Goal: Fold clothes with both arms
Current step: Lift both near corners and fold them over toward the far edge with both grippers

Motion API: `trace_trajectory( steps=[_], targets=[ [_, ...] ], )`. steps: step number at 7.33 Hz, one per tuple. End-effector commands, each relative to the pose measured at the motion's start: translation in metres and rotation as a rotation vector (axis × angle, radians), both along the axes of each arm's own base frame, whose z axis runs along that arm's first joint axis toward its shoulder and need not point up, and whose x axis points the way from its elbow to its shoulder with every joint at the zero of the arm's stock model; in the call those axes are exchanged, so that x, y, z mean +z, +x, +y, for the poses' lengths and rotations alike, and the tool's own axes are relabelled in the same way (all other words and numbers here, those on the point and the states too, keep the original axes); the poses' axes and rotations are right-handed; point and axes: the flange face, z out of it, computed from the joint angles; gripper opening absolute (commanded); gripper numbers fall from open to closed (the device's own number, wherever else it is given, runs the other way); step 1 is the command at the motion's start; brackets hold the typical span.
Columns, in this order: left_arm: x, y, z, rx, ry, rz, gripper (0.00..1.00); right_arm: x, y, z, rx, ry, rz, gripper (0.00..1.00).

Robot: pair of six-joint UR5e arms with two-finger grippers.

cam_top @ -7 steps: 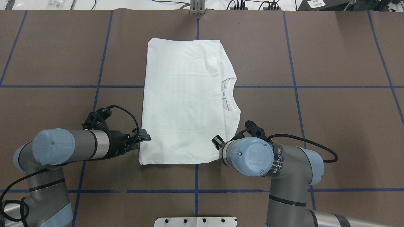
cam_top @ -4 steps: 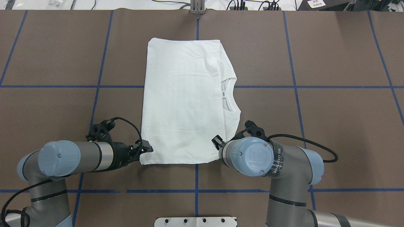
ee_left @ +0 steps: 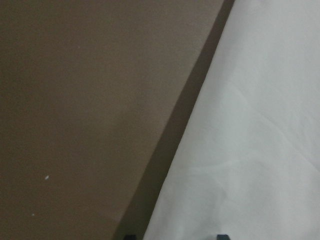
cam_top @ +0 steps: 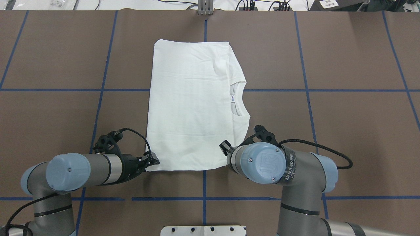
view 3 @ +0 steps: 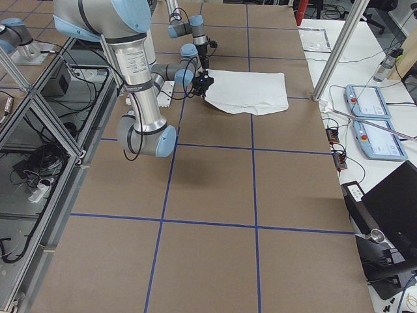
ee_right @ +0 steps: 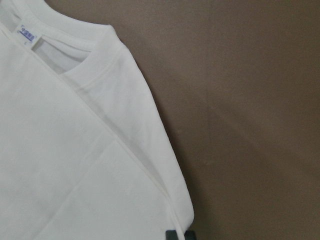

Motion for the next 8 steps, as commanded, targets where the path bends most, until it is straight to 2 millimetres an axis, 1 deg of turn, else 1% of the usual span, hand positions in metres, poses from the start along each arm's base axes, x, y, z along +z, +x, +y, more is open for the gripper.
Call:
trace_trajectory(
  steps=[1, 2, 3, 4, 5, 6, 7, 8],
  targets=[
    [-0.006, -0.002, 0.004, 0.005, 0.005, 0.008, 0.00, 0.000, 0.000, 0.001, -0.001, 0.000, -0.001, 0.00],
    [-0.007, -0.003, 0.004, 0.005, 0.005, 0.009, 0.00, 0.000, 0.000, 0.001, -0.001, 0.000, -0.001, 0.00],
    [-0.013, -0.005, 0.006, 0.007, 0.009, 0.022, 0.00, -0.002, 0.001, 0.002, -0.002, 0.000, -0.005, 0.00],
    [-0.035, -0.007, 0.029, 0.044, 0.015, 0.065, 0.00, -0.011, 0.004, 0.015, -0.023, 0.006, -0.029, 0.00],
    [-0.062, -0.028, 0.054, 0.068, -0.019, 0.110, 0.00, -0.012, 0.020, 0.040, -0.058, 0.011, -0.050, 0.00],
    [-0.089, -0.049, 0.079, 0.098, -0.045, 0.142, 0.00, -0.013, 0.044, 0.076, -0.088, -0.017, -0.058, 0.00],
    [-0.117, -0.063, 0.104, 0.123, -0.112, 0.175, 0.00, -0.027, 0.053, 0.104, -0.088, -0.080, -0.084, 0.00],
    [-0.145, -0.088, 0.112, 0.136, -0.114, 0.201, 0.00, -0.046, 0.074, 0.114, -0.097, -0.086, -0.097, 0.00]
  ],
)
